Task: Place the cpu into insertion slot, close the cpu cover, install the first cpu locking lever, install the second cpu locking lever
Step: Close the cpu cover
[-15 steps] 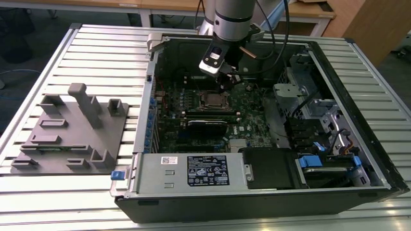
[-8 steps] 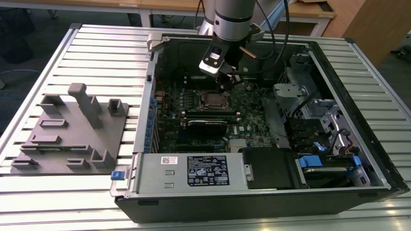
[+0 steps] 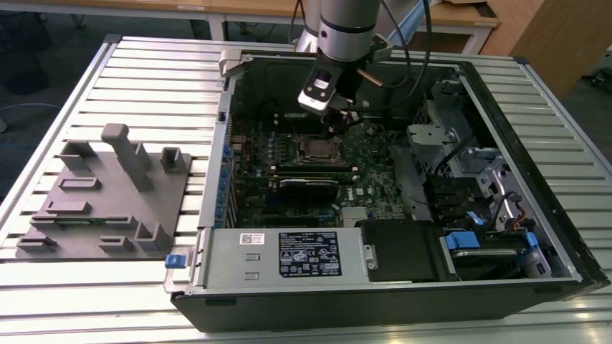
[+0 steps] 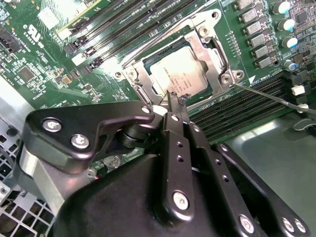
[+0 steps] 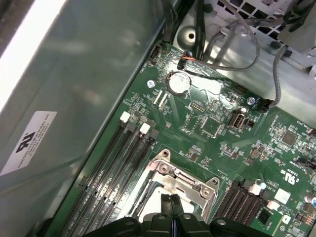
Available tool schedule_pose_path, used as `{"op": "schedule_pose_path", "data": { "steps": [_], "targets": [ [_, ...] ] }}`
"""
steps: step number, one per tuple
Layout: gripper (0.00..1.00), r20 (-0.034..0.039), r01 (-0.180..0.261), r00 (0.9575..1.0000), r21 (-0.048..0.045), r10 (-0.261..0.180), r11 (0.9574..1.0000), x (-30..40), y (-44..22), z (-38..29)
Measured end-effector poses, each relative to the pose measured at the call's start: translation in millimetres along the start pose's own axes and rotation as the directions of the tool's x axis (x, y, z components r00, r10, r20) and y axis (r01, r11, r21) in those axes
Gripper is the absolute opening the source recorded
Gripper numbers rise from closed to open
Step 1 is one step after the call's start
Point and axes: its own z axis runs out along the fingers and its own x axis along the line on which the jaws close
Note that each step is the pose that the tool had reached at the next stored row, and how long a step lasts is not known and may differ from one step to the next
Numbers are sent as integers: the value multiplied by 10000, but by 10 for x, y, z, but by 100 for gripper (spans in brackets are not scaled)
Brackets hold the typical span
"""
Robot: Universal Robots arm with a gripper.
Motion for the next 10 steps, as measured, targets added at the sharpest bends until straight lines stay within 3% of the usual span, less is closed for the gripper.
{"op": "schedule_pose_path", "data": {
  "steps": [10],
  "targets": [
    [10,-3,305,9995,-6,-305,9995,1,-2,0]
  ]
}}
